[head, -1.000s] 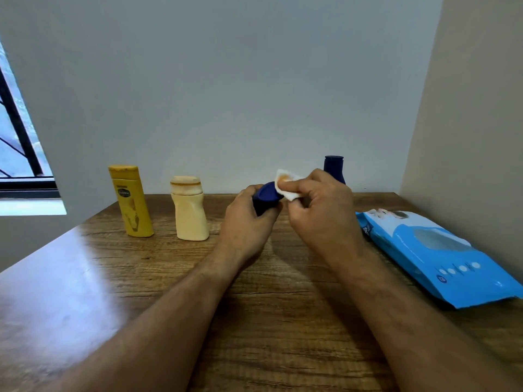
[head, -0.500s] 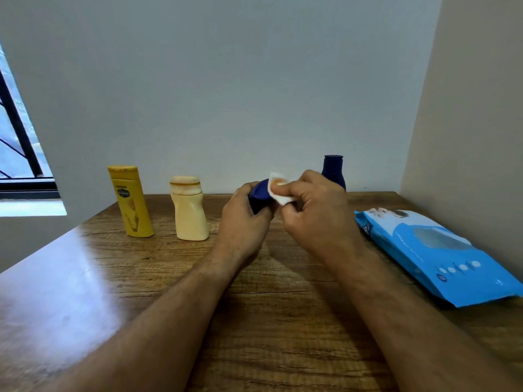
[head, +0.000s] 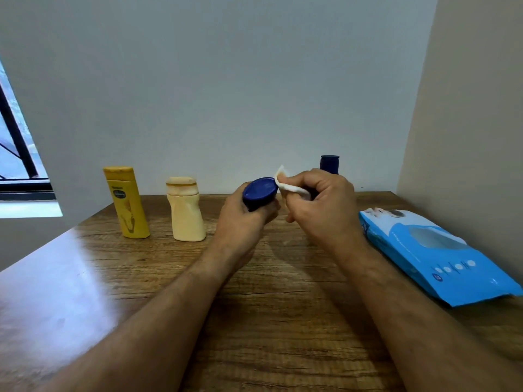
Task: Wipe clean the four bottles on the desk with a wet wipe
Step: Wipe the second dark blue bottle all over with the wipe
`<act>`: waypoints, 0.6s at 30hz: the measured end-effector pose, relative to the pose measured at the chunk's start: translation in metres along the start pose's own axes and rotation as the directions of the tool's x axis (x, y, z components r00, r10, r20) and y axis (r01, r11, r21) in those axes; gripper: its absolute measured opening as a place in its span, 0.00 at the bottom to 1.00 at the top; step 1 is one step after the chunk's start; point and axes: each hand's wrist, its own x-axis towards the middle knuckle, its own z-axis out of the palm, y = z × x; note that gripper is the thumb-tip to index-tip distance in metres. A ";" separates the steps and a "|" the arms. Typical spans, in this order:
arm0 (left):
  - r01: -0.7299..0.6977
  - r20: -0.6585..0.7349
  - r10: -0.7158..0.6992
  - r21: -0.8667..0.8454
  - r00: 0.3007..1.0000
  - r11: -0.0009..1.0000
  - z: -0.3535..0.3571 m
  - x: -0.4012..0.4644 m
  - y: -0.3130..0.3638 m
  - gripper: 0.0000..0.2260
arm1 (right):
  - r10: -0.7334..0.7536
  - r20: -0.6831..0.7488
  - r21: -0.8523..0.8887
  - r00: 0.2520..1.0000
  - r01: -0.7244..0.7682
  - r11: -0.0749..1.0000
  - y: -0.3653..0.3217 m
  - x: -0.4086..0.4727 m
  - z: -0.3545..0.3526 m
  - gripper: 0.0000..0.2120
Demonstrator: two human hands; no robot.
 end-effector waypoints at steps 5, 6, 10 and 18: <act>0.020 0.077 -0.004 -0.215 0.997 0.976 -0.004 -0.004 0.008 0.14 | 0.055 0.094 0.085 0.994 -0.063 0.994 -0.002 -0.001 0.003 0.09; 0.032 0.064 -0.012 -0.309 0.998 0.951 -0.003 -0.005 0.009 0.15 | 0.088 0.090 0.118 0.992 -0.098 0.988 -0.002 -0.002 0.004 0.10; 0.145 -0.006 -0.187 -0.607 0.982 0.781 -0.004 -0.004 0.015 0.34 | 0.200 0.006 0.187 0.980 -0.198 0.962 -0.002 0.000 0.005 0.10; 0.203 0.159 -0.160 -0.313 0.974 0.928 -0.003 -0.005 0.015 0.42 | 0.245 0.190 0.079 0.951 -0.263 0.962 -0.002 0.000 0.002 0.08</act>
